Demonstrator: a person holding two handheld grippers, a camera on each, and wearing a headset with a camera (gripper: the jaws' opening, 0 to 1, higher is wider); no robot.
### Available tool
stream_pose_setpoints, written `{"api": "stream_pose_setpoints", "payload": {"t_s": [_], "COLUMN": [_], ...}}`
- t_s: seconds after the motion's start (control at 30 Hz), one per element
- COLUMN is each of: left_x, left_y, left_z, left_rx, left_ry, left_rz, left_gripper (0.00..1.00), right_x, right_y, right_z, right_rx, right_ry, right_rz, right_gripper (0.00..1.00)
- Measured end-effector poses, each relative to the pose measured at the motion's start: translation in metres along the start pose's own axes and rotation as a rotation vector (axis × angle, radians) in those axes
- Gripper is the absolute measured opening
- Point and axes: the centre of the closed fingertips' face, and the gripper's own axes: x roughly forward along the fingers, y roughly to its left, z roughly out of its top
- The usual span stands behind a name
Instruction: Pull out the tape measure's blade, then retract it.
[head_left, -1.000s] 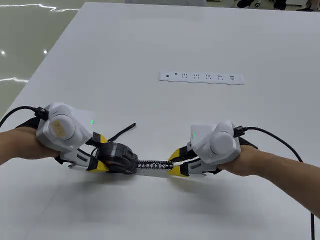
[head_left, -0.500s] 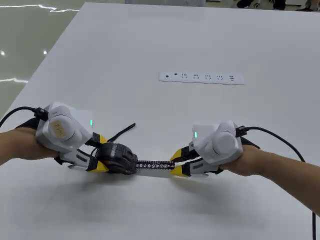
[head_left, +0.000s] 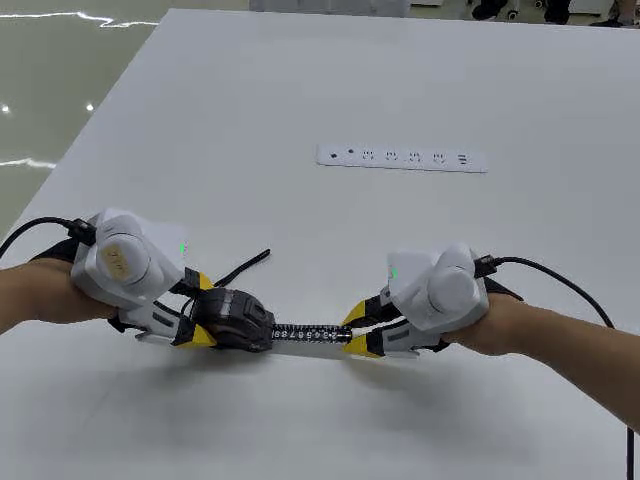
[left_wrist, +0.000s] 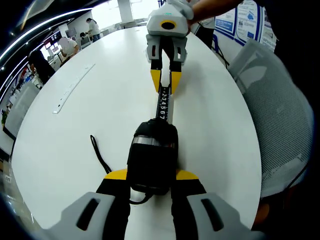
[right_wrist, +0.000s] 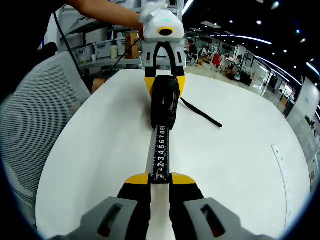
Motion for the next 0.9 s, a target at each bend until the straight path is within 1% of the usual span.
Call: {"api": "stream_pose_setpoints", "payload": {"t_s": [0.1, 0.27, 0.9], "left_x": [-0.0001, -0.0004, -0.0005], "left_y": [-0.0003, -0.0016, -0.0011], "left_z": [0.0007, 0.0024, 0.0019], "left_rx": [-0.001, 0.000, -0.001], "left_ry": [0.000, -0.001, 0.001], "left_rz": [-0.001, -0.001, -0.001], "left_gripper": [0.26, 0.26, 0.26], "right_x": [-0.0025, -0.0024, -0.0050], "right_y": [0.0014, 0.0008, 0.0003], "right_z": [0.0021, 0.0000, -0.0038], "right_rx": [0.001, 0.003, 0.004], "right_ry": [0.001, 0.002, 0.005], "right_rz": [0.000, -0.001, -0.003], "right_gripper": [0.12, 0.12, 0.12]}}
